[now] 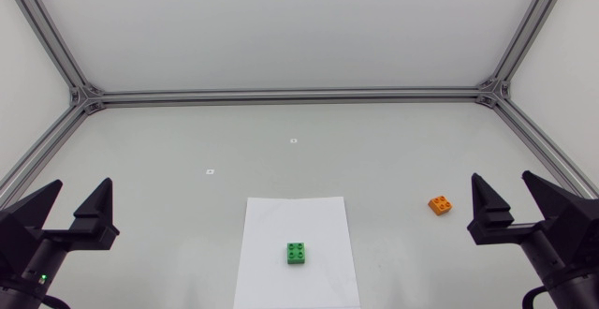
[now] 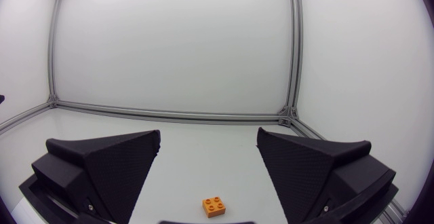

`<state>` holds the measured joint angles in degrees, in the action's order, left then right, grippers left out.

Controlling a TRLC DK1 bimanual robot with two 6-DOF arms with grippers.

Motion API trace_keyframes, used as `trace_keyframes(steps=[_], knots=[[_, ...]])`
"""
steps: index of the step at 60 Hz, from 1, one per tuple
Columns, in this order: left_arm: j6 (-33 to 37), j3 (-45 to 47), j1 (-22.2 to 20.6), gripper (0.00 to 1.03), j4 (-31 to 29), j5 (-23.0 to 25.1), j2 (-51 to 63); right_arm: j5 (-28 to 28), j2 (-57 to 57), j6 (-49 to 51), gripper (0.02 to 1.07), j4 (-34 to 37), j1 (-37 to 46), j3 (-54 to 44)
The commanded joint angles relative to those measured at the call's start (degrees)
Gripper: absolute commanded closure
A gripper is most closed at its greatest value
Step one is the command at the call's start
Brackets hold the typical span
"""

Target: Pick up the orange 2x2 brick with the right arm and stack it on top of the green 2x2 brick in the center

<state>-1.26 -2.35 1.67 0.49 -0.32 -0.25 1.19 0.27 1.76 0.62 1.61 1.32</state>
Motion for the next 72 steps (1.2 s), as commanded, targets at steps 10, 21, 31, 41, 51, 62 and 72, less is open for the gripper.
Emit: trace_keyframes(steps=[10, 21, 31, 41, 51, 62, 72], knots=[[0.7, 2.3, 0.3, 0.04, -0.8, 0.2, -0.5, -0.4, -0.7, 0.6, 0.05, -0.6, 0.3, -1.4], [0.7, 2.3, 0.3, 0.04, -0.8, 0.2, -0.5, -0.4, -0.7, 0.6, 0.06, -1.0, 0.3, -0.9], [0.7, 2.3, 0.3, 0.04, -0.8, 0.2, -0.5, -0.4, -0.6, 0.5, 0.06, -0.9, 0.2, 1.3], [0.7, 2.3, 0.3, 0.04, -0.8, 0.2, -0.5, -0.4, 0.7, 0.5, 0.06, 1.6, 0.2, 6.2], [0.7, 2.3, 0.3, 0.04, -0.8, 0.2, -0.5, -0.4, 6.1, 0.5, 0.06, 3.8, 0.1, 12.4], [0.7, 2.3, 0.3, 0.04, -0.8, 0.2, -0.5, 0.0, 15.1, 0.5, 0.06, 7.8, -0.1, 21.3], [0.7, 2.3, 0.3, 0.04, -0.8, 0.2, -0.5, 0.1, 24.8, -1.9, 0.06, 12.7, -0.3, 29.7]])
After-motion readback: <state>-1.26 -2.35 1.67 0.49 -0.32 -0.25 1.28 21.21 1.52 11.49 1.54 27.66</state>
